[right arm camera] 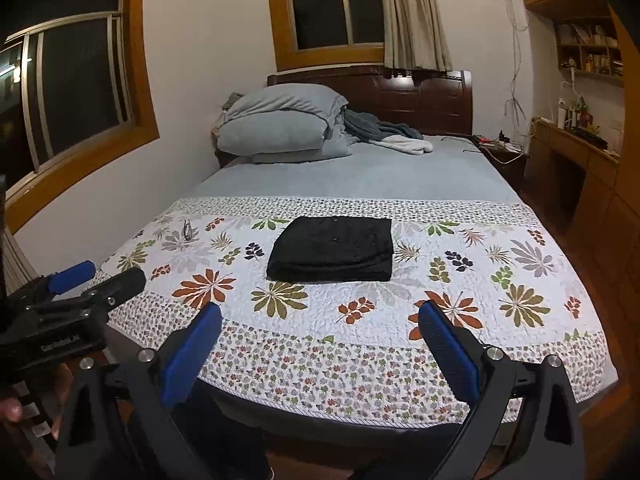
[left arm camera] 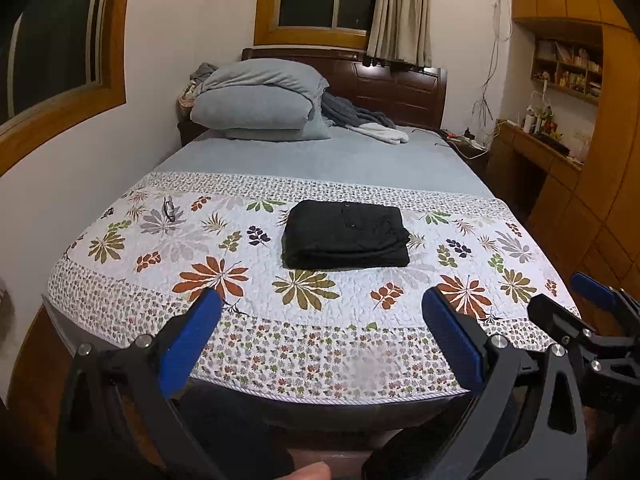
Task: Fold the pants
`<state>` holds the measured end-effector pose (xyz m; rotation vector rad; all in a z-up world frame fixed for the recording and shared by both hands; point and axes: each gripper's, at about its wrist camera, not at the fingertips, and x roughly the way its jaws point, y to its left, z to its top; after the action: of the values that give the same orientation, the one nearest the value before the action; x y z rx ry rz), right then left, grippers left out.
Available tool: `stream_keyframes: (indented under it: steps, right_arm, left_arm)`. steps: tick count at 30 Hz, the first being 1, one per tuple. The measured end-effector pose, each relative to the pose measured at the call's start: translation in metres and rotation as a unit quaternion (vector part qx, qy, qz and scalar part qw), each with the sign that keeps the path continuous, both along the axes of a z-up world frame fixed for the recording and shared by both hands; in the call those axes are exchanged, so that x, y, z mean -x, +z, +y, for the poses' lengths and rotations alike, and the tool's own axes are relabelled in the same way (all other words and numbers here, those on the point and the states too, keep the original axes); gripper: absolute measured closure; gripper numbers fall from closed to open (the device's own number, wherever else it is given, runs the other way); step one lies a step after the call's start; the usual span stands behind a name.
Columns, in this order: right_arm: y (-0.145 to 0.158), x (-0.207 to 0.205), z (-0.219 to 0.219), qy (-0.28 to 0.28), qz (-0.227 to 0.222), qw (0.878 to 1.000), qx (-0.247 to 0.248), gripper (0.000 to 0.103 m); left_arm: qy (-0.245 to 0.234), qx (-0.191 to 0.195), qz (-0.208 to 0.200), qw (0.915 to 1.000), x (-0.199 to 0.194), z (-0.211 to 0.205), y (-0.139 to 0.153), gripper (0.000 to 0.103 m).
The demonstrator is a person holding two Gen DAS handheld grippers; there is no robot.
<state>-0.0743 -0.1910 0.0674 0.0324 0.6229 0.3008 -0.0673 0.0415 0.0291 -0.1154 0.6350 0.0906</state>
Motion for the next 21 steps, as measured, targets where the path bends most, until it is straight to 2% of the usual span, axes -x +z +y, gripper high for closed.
stream_keyframes:
  steps: [13, 21]
  right_arm:
    - [-0.026, -0.043, 0.002, -0.003, 0.032, 0.999, -0.012, 0.004]
    - [-0.034, -0.049, 0.004, -0.01, 0.034, 0.999, 0.0, 0.004]
  left_arm:
    - [-0.006, 0.015, 0.029, 0.9995, -0.039, 0.0, -0.016, 0.003]
    - [-0.003, 0.012, 0.024, 0.9996, -0.049, 0.001, -0.023, 0.003]
